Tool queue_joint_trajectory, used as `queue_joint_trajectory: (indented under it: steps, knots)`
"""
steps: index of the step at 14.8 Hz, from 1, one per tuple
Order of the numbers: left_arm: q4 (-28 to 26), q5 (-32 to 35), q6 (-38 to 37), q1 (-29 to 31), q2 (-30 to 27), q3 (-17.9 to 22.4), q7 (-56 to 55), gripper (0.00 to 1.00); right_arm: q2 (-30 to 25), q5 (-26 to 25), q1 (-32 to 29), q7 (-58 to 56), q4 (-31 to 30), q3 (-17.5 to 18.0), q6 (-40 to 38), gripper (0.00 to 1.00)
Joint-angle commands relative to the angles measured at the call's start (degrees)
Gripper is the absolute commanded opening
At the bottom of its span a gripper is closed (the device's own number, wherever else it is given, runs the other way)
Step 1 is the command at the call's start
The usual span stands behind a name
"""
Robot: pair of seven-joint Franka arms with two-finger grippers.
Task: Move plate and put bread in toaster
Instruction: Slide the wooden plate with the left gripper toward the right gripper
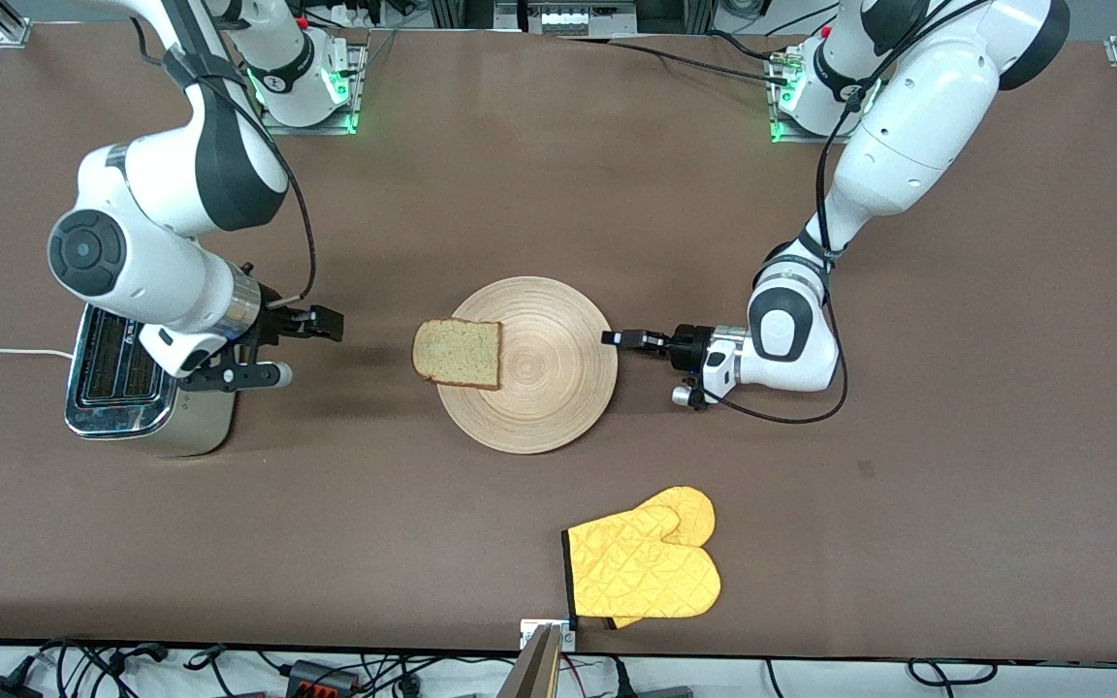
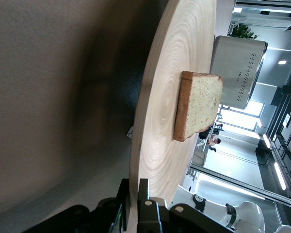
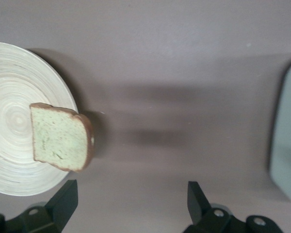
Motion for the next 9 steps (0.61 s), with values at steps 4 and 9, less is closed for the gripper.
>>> queue_joint_trajectory:
  steps: [4, 9]
  knots:
    - [-0.4, -1.7, -0.3, 0.6, 0.0, 1.0, 0.7, 0.49, 3.3, 5.0, 0.3, 0.9, -0.2, -0.1, 1.2, 1.0]
    - [-0.3, 12.1, -9.8, 6.8, -3.5, 6.7, -2.1, 0.49, 9.1, 18.4, 0.1, 0.6, -0.3, -0.1, 1.4, 1.0]
